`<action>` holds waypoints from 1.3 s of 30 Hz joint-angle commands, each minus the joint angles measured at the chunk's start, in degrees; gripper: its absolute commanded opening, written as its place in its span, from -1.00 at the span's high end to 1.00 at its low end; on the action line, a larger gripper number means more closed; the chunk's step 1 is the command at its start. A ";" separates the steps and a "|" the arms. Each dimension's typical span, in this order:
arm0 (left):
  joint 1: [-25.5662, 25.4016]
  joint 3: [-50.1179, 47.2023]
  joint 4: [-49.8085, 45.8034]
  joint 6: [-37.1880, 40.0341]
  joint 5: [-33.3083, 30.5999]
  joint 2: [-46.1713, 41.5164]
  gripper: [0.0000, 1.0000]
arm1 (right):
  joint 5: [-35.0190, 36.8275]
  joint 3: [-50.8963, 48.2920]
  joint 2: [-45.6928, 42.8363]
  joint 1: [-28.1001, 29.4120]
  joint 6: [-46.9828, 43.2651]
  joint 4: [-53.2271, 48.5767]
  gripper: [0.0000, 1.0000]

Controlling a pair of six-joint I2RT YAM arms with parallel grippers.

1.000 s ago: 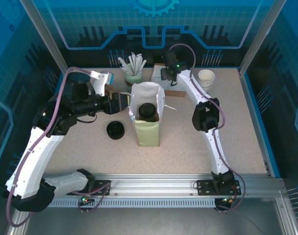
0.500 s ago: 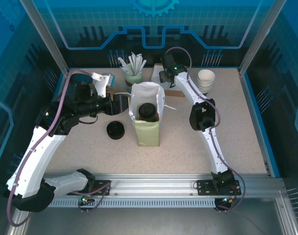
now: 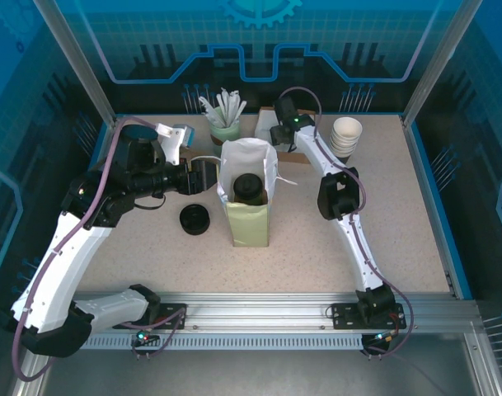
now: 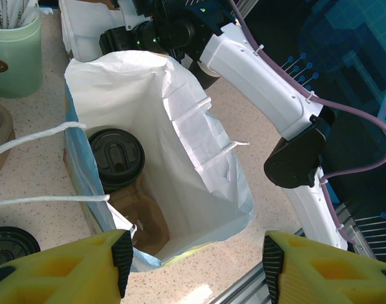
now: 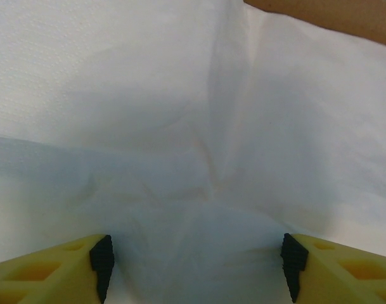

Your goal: Pack the takeout coffee

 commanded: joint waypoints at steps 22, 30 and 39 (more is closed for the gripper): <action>-0.27 -1.43 -0.66 -0.31 -0.33 -0.81 -0.17 | -3.19 2.25 -1.70 -0.93 -0.33 0.67 0.30; -0.26 -1.88 -0.44 -0.50 -0.06 -0.97 -0.17 | -3.28 2.21 -3.71 -0.98 -0.48 0.91 0.56; -0.26 -2.23 -0.23 -0.68 0.00 -1.09 -0.17 | -3.54 2.44 -7.89 -0.90 -0.62 1.19 0.76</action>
